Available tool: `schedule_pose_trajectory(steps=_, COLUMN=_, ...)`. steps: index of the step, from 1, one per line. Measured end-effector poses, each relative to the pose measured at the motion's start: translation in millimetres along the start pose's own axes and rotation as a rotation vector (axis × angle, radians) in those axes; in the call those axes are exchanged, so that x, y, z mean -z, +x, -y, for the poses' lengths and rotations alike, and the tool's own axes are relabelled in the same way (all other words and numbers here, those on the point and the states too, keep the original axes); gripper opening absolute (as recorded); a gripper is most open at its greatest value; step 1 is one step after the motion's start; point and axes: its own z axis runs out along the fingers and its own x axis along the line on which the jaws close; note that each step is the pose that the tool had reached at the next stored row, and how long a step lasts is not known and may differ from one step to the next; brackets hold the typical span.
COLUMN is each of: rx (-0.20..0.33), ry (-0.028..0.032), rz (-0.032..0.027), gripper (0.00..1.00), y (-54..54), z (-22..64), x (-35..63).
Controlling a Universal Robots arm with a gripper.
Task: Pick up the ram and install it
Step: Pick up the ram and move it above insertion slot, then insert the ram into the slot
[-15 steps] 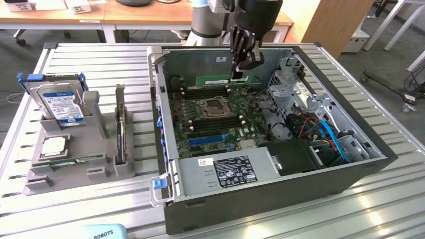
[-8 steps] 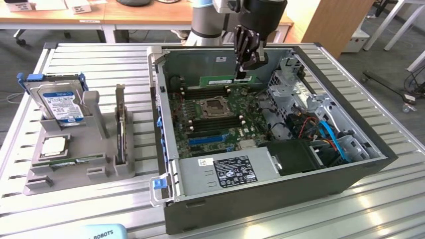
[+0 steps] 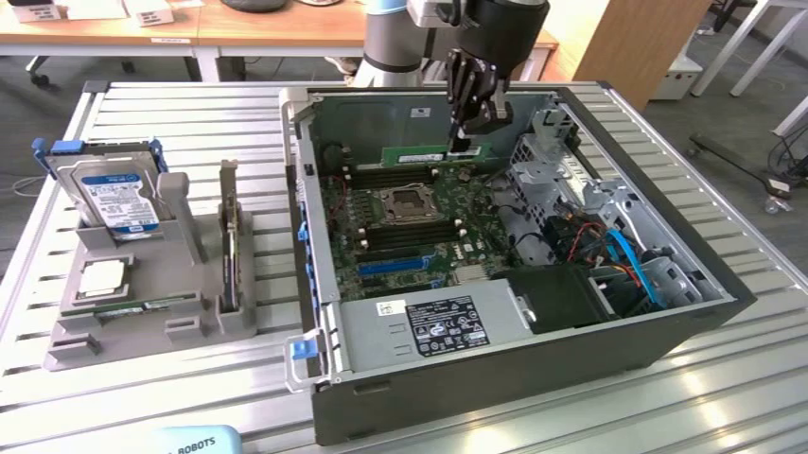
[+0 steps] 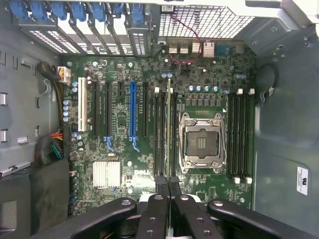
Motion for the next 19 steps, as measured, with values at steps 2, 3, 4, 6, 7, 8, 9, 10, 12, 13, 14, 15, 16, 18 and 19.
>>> schedule_pose_trajectory(steps=2, rx=0.0, ry=0.0, rz=-0.0001, gripper=0.12, y=0.1, z=0.1, x=0.1)
schedule_pose_trajectory(steps=3, rx=0.0, ry=0.0, rz=-0.0001, gripper=0.12, y=0.0, z=0.1, x=0.1)
schedule_pose_trajectory(steps=4, rx=0.0, ry=0.0, rz=-0.0001, gripper=0.12, y=0.1, z=0.1, x=0.1)
schedule_pose_trajectory(steps=6, rx=0.0, ry=0.0, rz=-0.0001, gripper=0.12, y=0.1, z=0.1, x=-0.3)
schedule_pose_trajectory(steps=7, rx=0.0, ry=0.0, rz=0.0, gripper=0.12, y=0.1, z=0.1, x=-0.9)
schedule_pose_trajectory(steps=8, rx=0.0, ry=0.0, rz=0.0, gripper=0.12, y=0.1, z=0.1, x=-1.6)
schedule_pose_trajectory(steps=9, rx=0.0, ry=0.0, rz=0.0, gripper=0.12, y=0.1, z=0.2, x=-2.4)
schedule_pose_trajectory(steps=10, rx=0.0, ry=0.0, rz=0.0, gripper=0.12, y=0.1, z=0.2, x=-3.2)
schedule_pose_trajectory(steps=12, rx=0.0, ry=-0.0001, rz=-0.0002, gripper=0.12, y=0.2, z=0.2, x=-4.6)
schedule_pose_trajectory(steps=13, rx=0.0, ry=0.0, rz=-0.0002, gripper=0.12, y=0.2, z=0.3, x=-5.2)
schedule_pose_trajectory(steps=14, rx=0.0, ry=0.0, rz=-0.0002, gripper=0.12, y=0.2, z=0.3, x=-5.9)
schedule_pose_trajectory(steps=15, rx=0.0, ry=0.0, rz=-0.0002, gripper=0.12, y=0.2, z=0.3, x=-6.6)
schedule_pose_trajectory(steps=16, rx=0.0, ry=0.0, rz=-0.0001, gripper=0.12, y=0.3, z=0.3, x=-7.3)
schedule_pose_trajectory(steps=18, rx=0.0, ry=0.0, rz=-0.0002, gripper=0.12, y=0.3, z=0.4, x=-8.3)
schedule_pose_trajectory(steps=19, rx=0.0, ry=-0.0001, rz=-0.0003, gripper=0.12, y=0.3, z=0.4, x=-8.5)
